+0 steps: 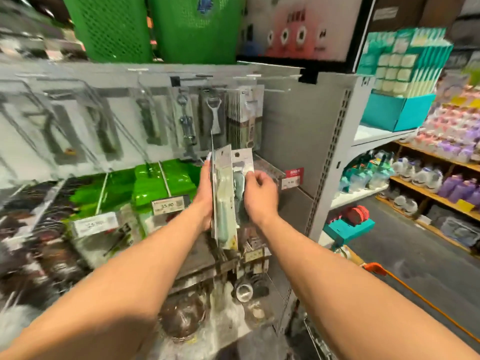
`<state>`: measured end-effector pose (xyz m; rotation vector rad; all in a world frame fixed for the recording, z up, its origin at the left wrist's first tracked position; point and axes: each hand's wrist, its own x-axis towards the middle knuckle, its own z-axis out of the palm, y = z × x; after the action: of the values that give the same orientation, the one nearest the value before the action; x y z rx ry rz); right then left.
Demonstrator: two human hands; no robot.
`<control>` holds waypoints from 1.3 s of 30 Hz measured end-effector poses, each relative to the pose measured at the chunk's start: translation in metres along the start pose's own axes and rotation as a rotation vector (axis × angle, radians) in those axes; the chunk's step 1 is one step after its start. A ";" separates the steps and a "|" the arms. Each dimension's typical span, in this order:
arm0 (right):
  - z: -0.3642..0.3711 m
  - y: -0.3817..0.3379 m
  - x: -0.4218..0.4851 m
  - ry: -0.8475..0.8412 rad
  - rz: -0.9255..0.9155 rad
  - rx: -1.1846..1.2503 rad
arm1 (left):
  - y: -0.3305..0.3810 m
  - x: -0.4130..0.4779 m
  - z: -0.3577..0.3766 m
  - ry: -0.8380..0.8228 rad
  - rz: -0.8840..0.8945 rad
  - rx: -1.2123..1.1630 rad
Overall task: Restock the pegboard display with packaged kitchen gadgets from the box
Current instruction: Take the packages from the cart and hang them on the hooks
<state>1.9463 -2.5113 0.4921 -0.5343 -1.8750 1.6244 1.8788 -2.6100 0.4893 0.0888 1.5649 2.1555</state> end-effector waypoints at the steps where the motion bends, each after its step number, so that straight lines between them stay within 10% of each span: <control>1: 0.013 -0.010 0.000 -0.019 -0.029 0.009 | 0.010 -0.003 -0.012 -0.022 0.015 -0.056; 22: 0.130 -0.091 0.004 -0.376 -0.227 0.126 | 0.111 -0.061 -0.109 0.448 0.296 -0.325; 39: 0.142 -0.103 0.028 -0.416 -0.245 0.132 | 0.129 -0.058 -0.082 0.443 0.388 -0.378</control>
<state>1.8399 -2.6165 0.5876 0.0984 -2.0054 1.7706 1.8610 -2.7363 0.5909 -0.2437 1.4096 2.8983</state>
